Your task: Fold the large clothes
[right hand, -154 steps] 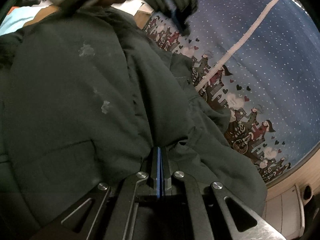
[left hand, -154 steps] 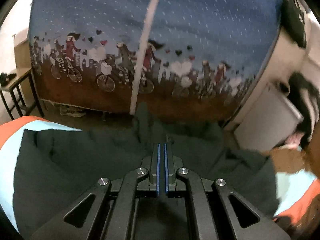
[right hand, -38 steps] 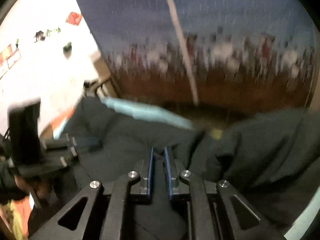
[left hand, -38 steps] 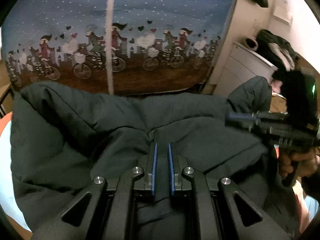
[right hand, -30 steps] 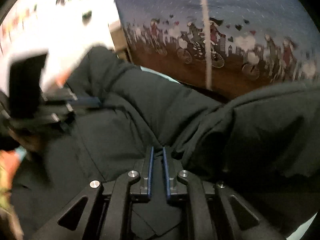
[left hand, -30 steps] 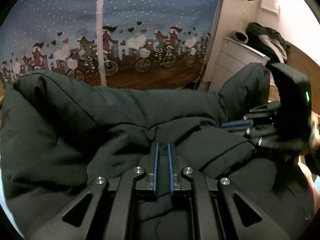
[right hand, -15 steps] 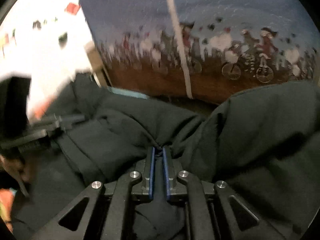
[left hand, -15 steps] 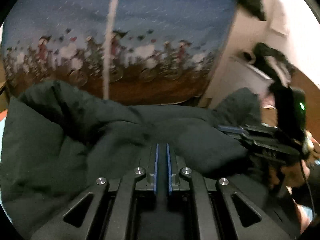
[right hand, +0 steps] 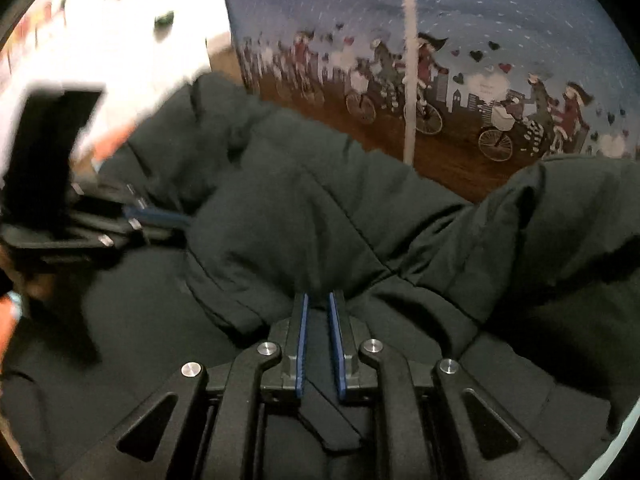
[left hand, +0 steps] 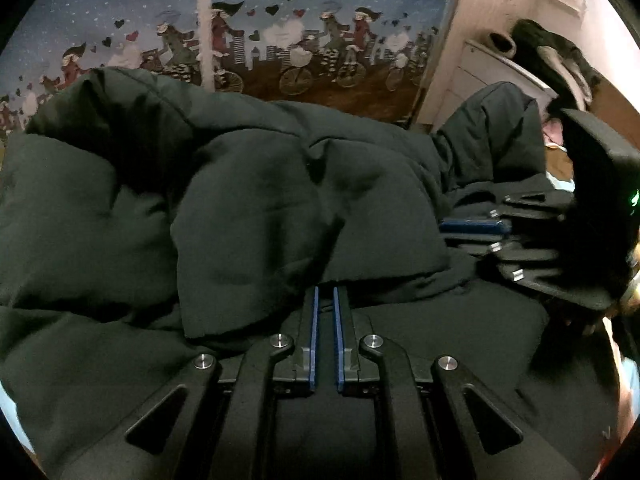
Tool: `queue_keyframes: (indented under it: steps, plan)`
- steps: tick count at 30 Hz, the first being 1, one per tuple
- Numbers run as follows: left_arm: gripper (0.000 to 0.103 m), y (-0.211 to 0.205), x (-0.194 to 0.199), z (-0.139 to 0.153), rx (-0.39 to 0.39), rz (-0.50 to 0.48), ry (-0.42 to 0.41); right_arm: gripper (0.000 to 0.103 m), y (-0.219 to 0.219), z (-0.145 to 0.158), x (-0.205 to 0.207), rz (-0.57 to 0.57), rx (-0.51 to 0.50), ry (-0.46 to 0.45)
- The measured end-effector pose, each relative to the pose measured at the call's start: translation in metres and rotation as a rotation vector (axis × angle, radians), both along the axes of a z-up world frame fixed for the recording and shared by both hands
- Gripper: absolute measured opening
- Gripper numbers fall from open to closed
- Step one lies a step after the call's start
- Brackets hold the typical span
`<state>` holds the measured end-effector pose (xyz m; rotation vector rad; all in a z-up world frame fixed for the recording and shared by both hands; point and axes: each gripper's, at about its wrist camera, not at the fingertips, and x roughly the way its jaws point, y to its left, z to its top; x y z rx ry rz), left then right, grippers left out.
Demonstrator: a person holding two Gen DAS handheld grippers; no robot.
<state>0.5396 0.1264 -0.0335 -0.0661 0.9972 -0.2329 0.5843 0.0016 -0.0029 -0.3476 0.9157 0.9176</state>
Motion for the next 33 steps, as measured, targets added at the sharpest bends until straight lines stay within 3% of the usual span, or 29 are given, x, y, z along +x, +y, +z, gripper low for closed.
queue_keyframes:
  steps: [3, 5, 8, 11, 12, 13, 16, 17, 19, 20, 21, 24, 33]
  plan:
    - [0.006, 0.007, 0.002, 0.001, -0.057, 0.05, 0.018, 0.012, -0.009, -0.005, 0.017, -0.078, 0.081, 0.092]
    - [0.006, 0.012, -0.003, 0.01, -0.085, 0.064, 0.025, 0.012, -0.023, 0.005, 0.011, -0.107, 0.146, 0.087]
    - [0.006, 0.013, -0.013, 0.027, -0.047, 0.074, 0.023, 0.015, -0.036, 0.022, 0.002, -0.155, 0.198, 0.084]
    - [0.006, 0.013, -0.029, 0.047, -0.015, 0.084, 0.0, 0.045, -0.041, 0.044, -0.006, -0.179, 0.2, 0.032]
    - [0.006, 0.012, -0.034, 0.051, -0.011, 0.09, -0.005, 0.063, -0.042, 0.052, -0.009, -0.189, 0.204, 0.024]
    - [0.006, 0.012, -0.039, 0.058, -0.013, 0.098, -0.017, 0.072, -0.043, 0.056, -0.01, -0.196, 0.211, 0.025]
    - [0.008, 0.008, -0.054, 0.075, 0.0, 0.127, -0.053, 0.072, -0.045, 0.063, -0.014, -0.212, 0.203, 0.03]
    - [0.012, 0.007, -0.059, 0.079, -0.002, 0.138, -0.068, 0.072, -0.045, 0.064, -0.016, -0.218, 0.199, 0.026]
    - [0.038, 0.006, -0.067, 0.084, -0.019, 0.158, -0.087, 0.072, -0.05, 0.069, -0.022, -0.235, 0.194, 0.022]
    - [0.065, 0.007, -0.073, 0.088, -0.038, 0.177, -0.106, 0.072, -0.053, 0.073, -0.026, -0.242, 0.195, 0.017]
    - [0.075, 0.009, -0.081, 0.092, -0.064, 0.199, -0.135, 0.073, -0.058, 0.077, -0.031, -0.247, 0.199, 0.011]
    - [0.075, 0.011, -0.094, 0.103, -0.107, 0.221, -0.173, 0.079, -0.067, 0.093, -0.049, -0.252, 0.203, -0.016]
    - [0.075, 0.0, -0.142, 0.13, -0.103, 0.259, -0.248, 0.094, -0.08, 0.137, -0.104, -0.286, 0.214, -0.093]
